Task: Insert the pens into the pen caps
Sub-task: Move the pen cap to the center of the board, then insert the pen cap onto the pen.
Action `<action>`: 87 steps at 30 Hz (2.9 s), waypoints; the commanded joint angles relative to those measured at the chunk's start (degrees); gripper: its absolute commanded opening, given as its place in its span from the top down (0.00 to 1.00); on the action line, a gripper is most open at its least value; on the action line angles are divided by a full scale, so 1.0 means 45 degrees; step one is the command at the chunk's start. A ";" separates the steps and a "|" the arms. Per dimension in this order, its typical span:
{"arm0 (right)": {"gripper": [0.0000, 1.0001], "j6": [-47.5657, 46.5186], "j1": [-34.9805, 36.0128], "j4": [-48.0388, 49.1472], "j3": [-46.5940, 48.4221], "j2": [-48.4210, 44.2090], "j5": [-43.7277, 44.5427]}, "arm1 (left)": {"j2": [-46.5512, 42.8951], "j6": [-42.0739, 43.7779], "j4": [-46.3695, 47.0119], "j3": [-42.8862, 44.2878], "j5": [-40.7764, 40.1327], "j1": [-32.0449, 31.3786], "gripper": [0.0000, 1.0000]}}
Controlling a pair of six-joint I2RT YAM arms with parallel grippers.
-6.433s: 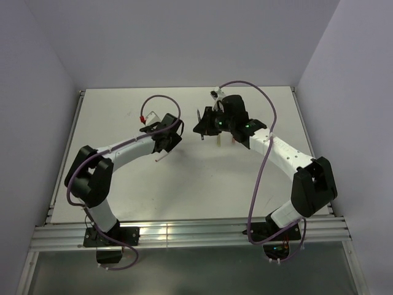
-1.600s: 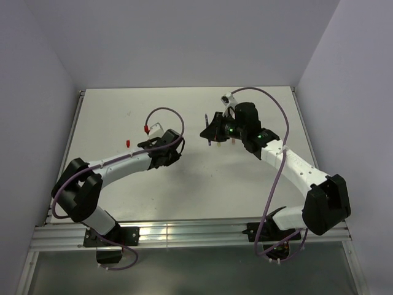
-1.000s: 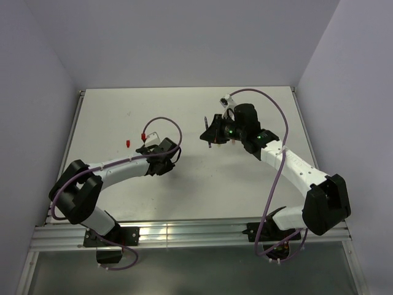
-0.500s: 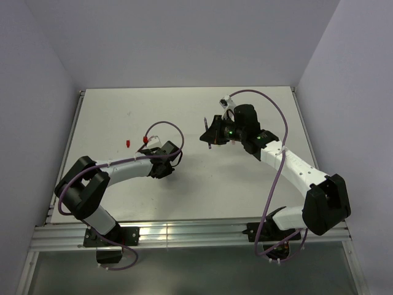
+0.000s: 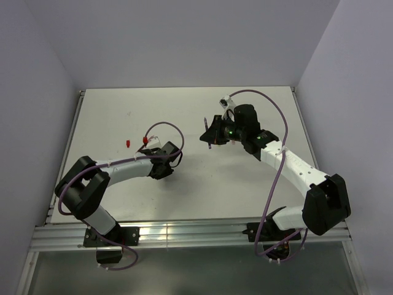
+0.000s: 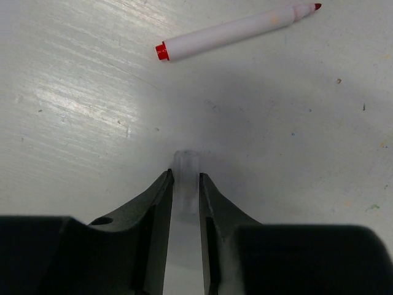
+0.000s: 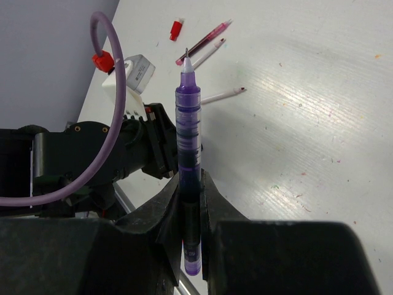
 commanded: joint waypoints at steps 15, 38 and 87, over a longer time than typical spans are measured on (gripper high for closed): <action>1.00 -0.0131 0.0073 0.0444 -0.0038 -0.0112 -0.0124 | -0.0529 0.0522 -0.0914 0.1013 -0.0398 -0.0088 0.63; 1.00 -0.0131 0.0073 0.0463 -0.0116 -0.0269 -0.0182 | 0.0369 0.0482 -0.0329 0.0838 0.0110 -0.0107 0.68; 1.00 -0.0405 0.0151 0.0229 0.0079 -0.0308 0.0131 | -0.2930 0.1439 0.1176 0.0993 0.1888 -0.0049 1.00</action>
